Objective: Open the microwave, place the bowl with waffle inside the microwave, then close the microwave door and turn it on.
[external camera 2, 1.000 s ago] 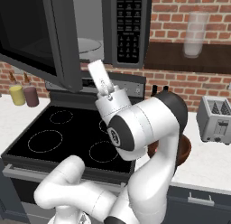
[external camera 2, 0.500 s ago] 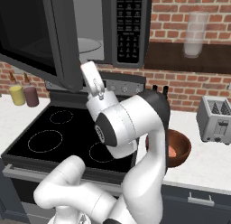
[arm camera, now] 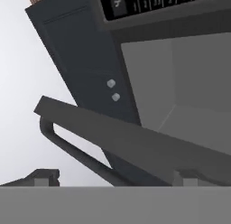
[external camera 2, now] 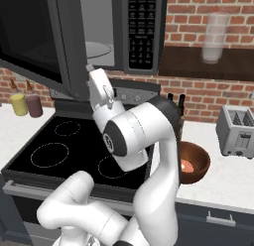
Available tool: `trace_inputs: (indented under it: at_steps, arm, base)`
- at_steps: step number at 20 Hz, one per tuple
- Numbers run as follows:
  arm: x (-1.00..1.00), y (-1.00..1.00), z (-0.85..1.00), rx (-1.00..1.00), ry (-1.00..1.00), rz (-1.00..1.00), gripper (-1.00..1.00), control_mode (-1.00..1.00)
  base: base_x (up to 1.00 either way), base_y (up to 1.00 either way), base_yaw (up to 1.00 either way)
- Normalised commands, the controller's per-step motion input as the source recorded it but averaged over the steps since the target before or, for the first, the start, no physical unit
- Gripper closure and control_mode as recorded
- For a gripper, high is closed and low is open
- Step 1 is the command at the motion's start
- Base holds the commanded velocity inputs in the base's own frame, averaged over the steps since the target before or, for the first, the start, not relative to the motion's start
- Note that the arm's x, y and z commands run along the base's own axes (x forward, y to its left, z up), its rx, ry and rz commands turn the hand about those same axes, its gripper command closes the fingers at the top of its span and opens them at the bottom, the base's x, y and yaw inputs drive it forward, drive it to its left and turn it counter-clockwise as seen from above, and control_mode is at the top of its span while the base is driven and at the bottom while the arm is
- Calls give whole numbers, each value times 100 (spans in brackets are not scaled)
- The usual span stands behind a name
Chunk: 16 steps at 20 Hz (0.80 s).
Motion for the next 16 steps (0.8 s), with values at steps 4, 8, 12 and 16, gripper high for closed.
trace_inputs:
  at_steps: [4, 8, 12, 16]
  arm:
    - [0, -72, 20, 0, 17, 10, -100, -100]
    - [12, -62, 7, 0, 20, 8, -100, -100]
    - [38, -28, 0, -8, 25, 3, -100, -100]
    - [43, -4, -3, -16, 23, 0, -100, -100]
  base:
    - [0, 0, 0]
    - [0, 0, 0]
    - [0, 0, 0]
    - [0, 0, 0]
